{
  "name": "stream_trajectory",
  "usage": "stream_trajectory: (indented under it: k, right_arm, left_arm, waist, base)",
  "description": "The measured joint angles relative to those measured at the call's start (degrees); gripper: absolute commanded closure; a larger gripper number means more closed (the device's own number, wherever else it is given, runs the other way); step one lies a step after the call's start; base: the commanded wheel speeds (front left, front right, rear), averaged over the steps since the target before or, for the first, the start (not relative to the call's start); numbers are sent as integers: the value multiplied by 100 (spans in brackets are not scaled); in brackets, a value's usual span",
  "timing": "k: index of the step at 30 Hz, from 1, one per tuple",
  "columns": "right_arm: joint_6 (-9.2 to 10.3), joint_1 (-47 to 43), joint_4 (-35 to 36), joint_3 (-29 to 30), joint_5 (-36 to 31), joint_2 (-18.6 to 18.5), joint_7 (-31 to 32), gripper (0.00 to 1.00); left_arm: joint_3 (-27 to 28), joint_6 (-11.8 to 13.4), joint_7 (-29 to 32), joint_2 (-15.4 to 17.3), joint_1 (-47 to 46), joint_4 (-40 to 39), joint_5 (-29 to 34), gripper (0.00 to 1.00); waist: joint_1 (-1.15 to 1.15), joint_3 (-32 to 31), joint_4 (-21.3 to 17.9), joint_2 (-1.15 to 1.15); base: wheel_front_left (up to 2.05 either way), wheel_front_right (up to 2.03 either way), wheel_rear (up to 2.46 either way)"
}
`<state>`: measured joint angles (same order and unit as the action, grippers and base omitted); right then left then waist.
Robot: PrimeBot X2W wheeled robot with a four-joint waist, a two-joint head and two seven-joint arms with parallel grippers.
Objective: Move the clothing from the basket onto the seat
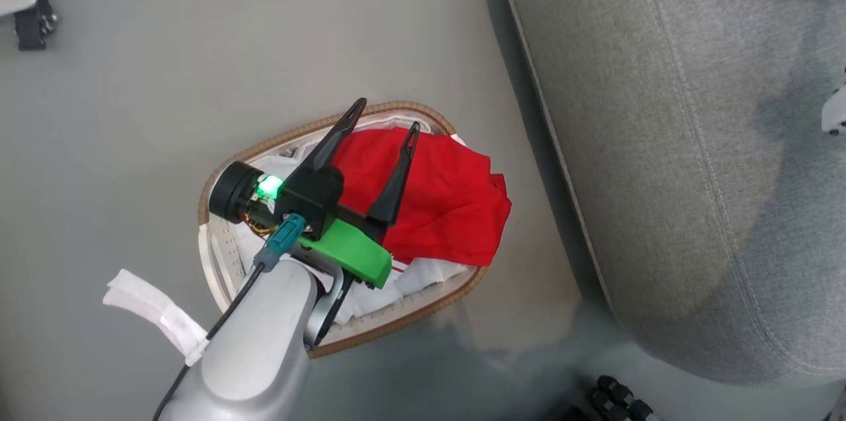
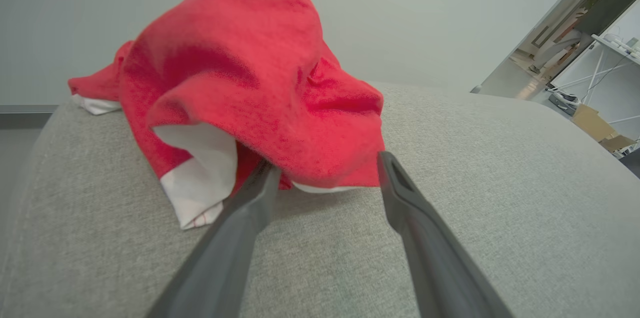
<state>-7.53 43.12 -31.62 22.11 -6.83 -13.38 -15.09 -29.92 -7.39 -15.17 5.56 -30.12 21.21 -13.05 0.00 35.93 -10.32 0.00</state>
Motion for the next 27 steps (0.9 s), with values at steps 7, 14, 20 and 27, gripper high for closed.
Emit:
stream_trajectory:
  k: [7,14,20,27]
  right_arm:
    - [0,-378,-30,-252,-44,-100,0,0]
    - [0,-598,18,-575,-69,-146,0,0]
    - [0,-867,77,-996,7,79,0,0]
    - [0,-1412,211,-1294,245,434,0,0]
  left_arm:
    - [457,0,0,-90,288,-38,-140,0]
    - [1077,0,0,-155,731,-67,-207,0]
    - [1604,3,0,-222,1268,-68,-207,0]
    - [2227,79,0,-254,1866,-124,-289,0]
  waist:
    - [0,-559,74,0]
    - [-1,-1270,203,0]
    - [-1,-1932,362,0]
    - [-1,-2599,589,0]
  base:
    - [0,0,0]
    - [0,0,0]
    - [0,0,0]
    - [0,0,0]
